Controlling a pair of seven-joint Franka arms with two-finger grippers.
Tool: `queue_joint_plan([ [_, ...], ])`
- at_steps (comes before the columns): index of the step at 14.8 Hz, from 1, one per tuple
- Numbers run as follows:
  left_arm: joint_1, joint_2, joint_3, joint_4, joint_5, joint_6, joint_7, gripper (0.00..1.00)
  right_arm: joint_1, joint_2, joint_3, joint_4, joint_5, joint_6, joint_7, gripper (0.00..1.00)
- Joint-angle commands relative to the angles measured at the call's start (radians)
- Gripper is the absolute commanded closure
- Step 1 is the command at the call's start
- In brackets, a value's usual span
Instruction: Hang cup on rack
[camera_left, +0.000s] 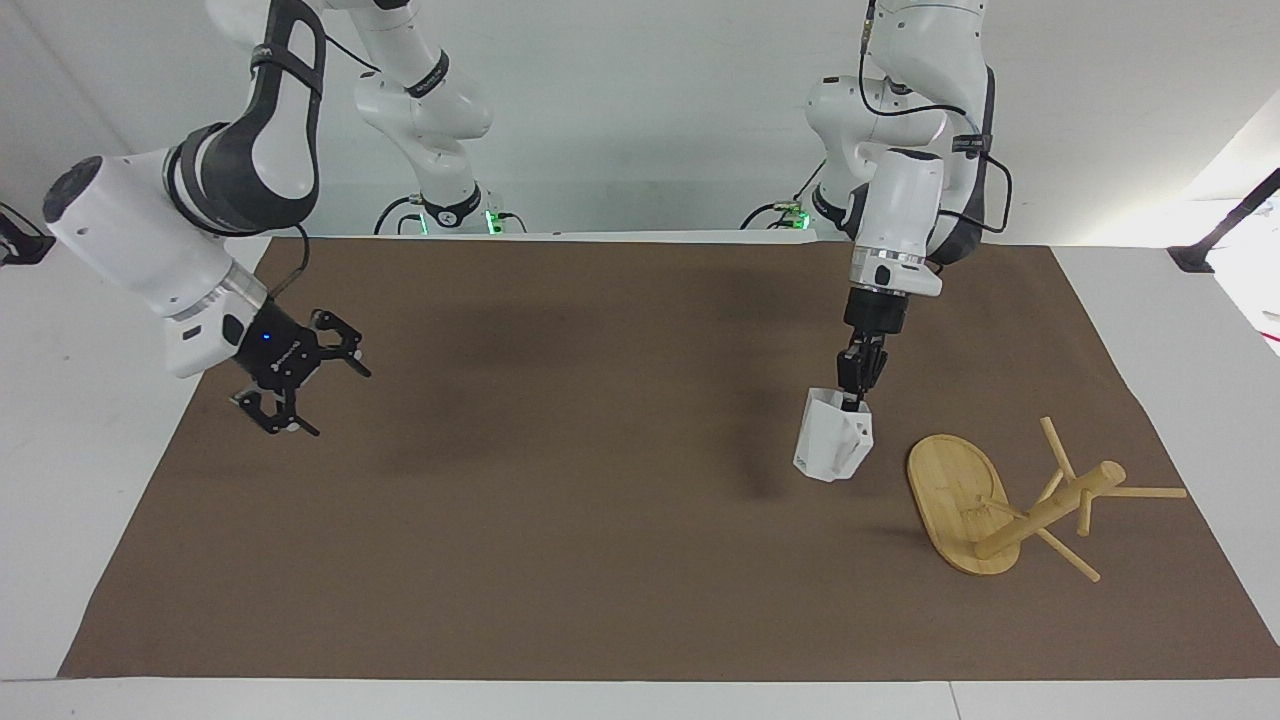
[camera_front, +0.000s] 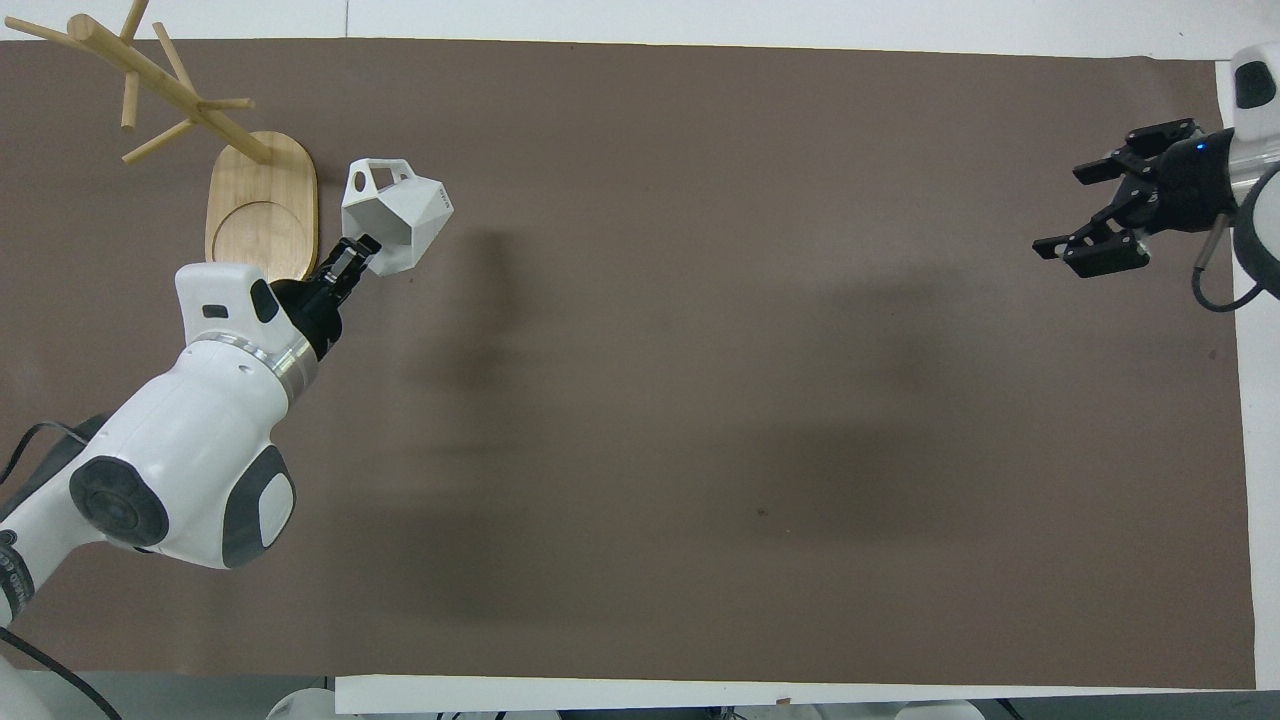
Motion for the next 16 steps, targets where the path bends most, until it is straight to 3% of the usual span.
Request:
queue_joint_plan([
  [1, 0.049, 0.001, -0.006, -0.01, 0.023, 0.045, -0.004, 1.0, -0.014, 0.01, 0.014, 0.129, -0.159, -0.132, 0.244, 0.0],
  [5, 0.103, 0.115, -0.009, 0.105, 0.037, 0.042, 0.042, 1.0, -0.011, -0.003, 0.014, 0.31, -0.29, -0.45, 0.636, 0.0],
  [7, 0.13, 0.176, -0.009, 0.184, 0.063, 0.031, 0.044, 1.0, -0.008, -0.029, 0.014, 0.354, -0.312, -0.533, 0.828, 0.0],
  [9, 0.136, 0.184, -0.009, 0.213, 0.065, 0.008, 0.045, 1.0, -0.014, -0.058, 0.015, 0.371, -0.325, -0.625, 0.921, 0.0],
  [11, 0.161, 0.19, -0.011, 0.243, 0.074, -0.026, 0.047, 1.0, -0.011, -0.102, 0.006, 0.362, -0.354, -0.651, 0.955, 0.0],
  [14, 0.179, 0.205, -0.012, 0.27, 0.08, -0.052, 0.047, 1.0, 0.131, -0.219, -0.116, 0.179, -0.385, -0.566, 1.042, 0.0],
  [16, 0.181, 0.205, -0.012, 0.271, 0.079, -0.055, 0.047, 1.0, 0.16, -0.219, -0.155, 0.176, -0.384, -0.558, 1.048, 0.0],
])
